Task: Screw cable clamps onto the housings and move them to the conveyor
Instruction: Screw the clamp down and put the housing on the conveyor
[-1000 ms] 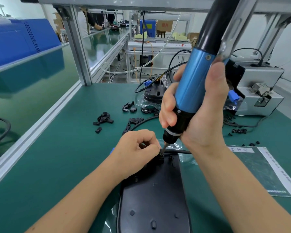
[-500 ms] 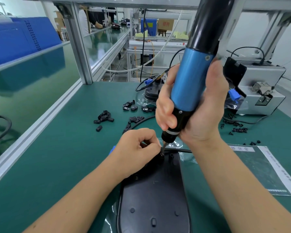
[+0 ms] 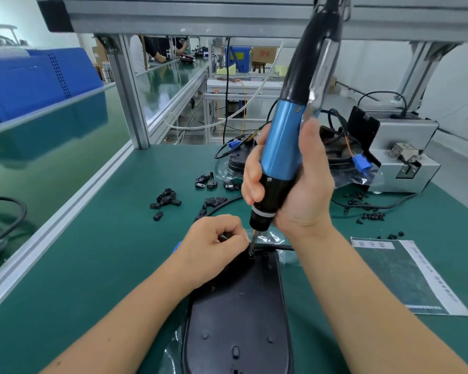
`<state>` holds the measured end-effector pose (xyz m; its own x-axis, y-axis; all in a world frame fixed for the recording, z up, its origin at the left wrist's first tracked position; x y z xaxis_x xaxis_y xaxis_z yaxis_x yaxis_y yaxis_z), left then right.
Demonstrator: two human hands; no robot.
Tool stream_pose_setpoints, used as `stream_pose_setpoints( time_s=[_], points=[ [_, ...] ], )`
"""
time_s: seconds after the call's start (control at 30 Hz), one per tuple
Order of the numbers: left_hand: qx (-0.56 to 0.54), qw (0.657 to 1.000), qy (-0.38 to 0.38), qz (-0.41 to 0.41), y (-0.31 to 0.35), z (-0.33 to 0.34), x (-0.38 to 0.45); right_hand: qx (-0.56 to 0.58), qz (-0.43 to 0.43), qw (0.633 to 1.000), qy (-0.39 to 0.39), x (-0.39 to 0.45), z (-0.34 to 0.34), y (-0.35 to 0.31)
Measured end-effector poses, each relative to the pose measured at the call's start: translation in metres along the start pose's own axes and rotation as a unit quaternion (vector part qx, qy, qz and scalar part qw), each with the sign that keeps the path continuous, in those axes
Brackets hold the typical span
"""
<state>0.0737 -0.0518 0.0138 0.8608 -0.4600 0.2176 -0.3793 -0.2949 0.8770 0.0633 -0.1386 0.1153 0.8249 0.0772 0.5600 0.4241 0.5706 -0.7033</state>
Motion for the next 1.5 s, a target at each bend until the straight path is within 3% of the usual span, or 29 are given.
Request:
stream_pose_setpoints(
  time_s=[0.13, 0.23, 0.43, 0.57, 0.73, 0.8, 0.9, 1.03, 1.23, 1.37, 1.43, 1.5],
  points=[
    [0.022, 1.000, -0.002, -0.001, 0.002, -0.001, 0.000, -0.026, -0.035, 0.997, 0.061, -0.004, -0.022, -0.022],
    [0.056, 0.997, -0.037, -0.026, 0.001, -0.002, 0.003, -0.050, -0.024, 0.985, 0.163, -0.017, -0.073, -0.051],
    [0.194, 0.976, -0.073, -0.068, 0.002, 0.010, 0.041, -0.169, 0.052, 0.905, 0.387, -0.072, -0.180, -0.092],
    [0.331, 0.924, -0.116, -0.154, -0.005, 0.039, 0.079, -0.209, 0.066, 0.856, 0.467, -0.098, -0.217, -0.098],
    [0.461, 0.853, -0.130, -0.207, -0.005, 0.056, 0.100, -0.290, 0.113, 0.803, 0.509, -0.118, -0.245, -0.098],
    [0.475, 0.838, -0.158, -0.217, -0.004, 0.060, 0.102, -0.368, 0.132, 0.757, 0.523, -0.125, -0.253, -0.104],
    [0.466, 0.836, -0.169, -0.234, -0.002, 0.064, 0.102, -0.498, 0.138, 0.678, 0.523, -0.129, -0.252, -0.115],
    [0.394, 0.864, -0.137, -0.282, -0.008, 0.066, 0.096, -0.582, 0.134, 0.601, 0.531, -0.132, -0.247, -0.123],
    [0.414, 0.827, -0.145, -0.350, -0.021, 0.070, 0.094, -0.602, 0.113, 0.567, 0.550, -0.136, -0.239, -0.131],
    [0.443, 0.813, -0.189, -0.327, -0.011, 0.076, 0.096, -0.638, 0.048, 0.528, 0.558, -0.137, -0.218, -0.147],
    [0.431, 0.813, -0.207, -0.331, -0.011, 0.077, 0.093, -0.649, -0.007, 0.532, 0.544, -0.134, -0.205, -0.153],
    [0.385, 0.835, -0.202, -0.339, -0.012, 0.073, 0.091, -0.657, -0.067, 0.554, 0.507, -0.125, -0.187, -0.152]
  ],
)
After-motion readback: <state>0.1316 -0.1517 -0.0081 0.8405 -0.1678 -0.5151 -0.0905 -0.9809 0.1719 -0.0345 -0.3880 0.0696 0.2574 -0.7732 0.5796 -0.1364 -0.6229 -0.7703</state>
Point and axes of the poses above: each hand's wrist, its own x-axis towards the middle knuckle, its own z-axis out of the palm, y = z × x, the point moved 9 cm from there along x, towards the middle knuckle
